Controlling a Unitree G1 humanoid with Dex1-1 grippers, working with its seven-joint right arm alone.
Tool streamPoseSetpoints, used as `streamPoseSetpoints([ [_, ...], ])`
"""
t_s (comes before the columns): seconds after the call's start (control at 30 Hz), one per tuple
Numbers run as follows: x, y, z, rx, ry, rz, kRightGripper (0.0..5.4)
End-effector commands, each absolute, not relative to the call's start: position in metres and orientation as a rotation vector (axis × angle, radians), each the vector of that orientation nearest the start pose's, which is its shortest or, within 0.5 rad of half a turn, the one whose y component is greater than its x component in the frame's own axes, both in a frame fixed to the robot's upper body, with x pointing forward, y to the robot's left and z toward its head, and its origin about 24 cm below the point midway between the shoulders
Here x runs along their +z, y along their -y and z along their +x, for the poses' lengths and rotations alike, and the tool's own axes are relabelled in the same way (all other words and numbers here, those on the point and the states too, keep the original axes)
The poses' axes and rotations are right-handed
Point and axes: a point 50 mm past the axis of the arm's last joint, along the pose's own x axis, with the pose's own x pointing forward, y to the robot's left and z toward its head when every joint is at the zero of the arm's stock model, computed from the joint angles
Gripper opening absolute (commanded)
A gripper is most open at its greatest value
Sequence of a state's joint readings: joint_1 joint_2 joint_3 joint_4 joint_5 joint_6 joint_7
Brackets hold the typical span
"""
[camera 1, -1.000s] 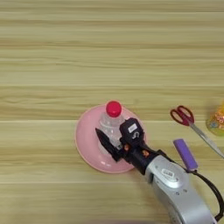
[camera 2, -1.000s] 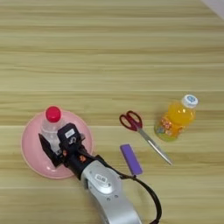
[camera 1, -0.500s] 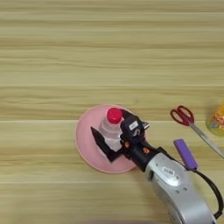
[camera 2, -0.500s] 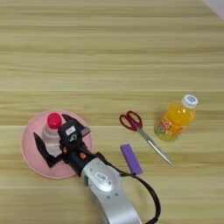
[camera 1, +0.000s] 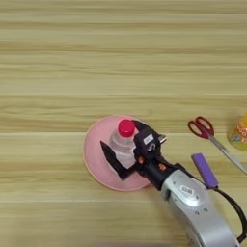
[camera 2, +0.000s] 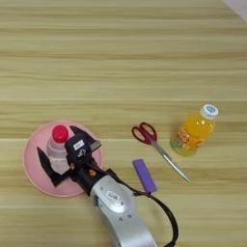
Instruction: Move the objects on the table
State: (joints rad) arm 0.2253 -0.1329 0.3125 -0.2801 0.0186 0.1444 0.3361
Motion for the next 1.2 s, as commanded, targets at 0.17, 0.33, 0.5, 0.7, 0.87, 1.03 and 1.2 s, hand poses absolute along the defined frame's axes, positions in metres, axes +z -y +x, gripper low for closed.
streamPoseSetpoints([
  [0.17,0.063,0.092,0.194,0.610,-0.011,-0.051,5.39],
  [0.33,0.065,0.094,0.191,0.611,-0.014,-0.054,5.39],
  [0.5,0.062,0.097,0.183,0.614,-0.040,-0.059,5.39],
  [0.7,0.063,0.103,0.174,0.612,-0.056,-0.068,5.39],
  [0.87,0.064,0.109,0.169,0.599,-0.069,-0.075,5.39],
  [1.03,0.067,0.114,0.164,0.592,-0.072,-0.080,5.39],
  [1.2,0.069,0.123,0.156,0.579,-0.094,-0.097,5.39],
])
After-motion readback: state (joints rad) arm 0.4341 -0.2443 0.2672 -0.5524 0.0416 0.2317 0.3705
